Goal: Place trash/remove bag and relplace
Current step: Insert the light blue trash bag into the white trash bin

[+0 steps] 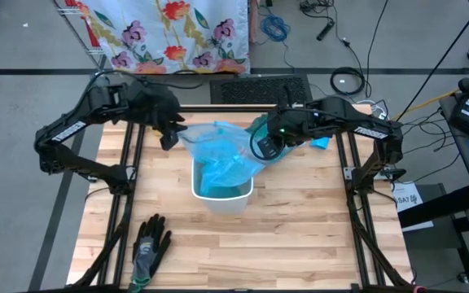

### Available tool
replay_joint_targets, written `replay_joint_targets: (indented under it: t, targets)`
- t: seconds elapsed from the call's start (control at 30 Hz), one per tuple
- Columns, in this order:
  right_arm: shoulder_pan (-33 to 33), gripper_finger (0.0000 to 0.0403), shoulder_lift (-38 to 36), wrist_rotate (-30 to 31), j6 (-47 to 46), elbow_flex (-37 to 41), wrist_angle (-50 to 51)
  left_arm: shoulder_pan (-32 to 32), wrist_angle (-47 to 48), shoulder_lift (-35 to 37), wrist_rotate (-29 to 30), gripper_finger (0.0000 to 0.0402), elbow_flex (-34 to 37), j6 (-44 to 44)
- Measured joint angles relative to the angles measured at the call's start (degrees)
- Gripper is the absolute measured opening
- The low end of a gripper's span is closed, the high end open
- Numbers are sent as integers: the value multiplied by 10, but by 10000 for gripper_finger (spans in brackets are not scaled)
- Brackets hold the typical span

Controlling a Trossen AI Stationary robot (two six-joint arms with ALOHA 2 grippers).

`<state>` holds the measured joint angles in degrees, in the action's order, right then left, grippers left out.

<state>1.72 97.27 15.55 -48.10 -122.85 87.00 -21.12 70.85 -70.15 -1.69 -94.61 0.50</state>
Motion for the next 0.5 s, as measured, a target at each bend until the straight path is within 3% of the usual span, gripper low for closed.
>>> replay_joint_targets:
  t: [0.5]
  targets:
    - [-24,125,-22,24,-10,0,5,-4,-14,70,-15,137,0,12]
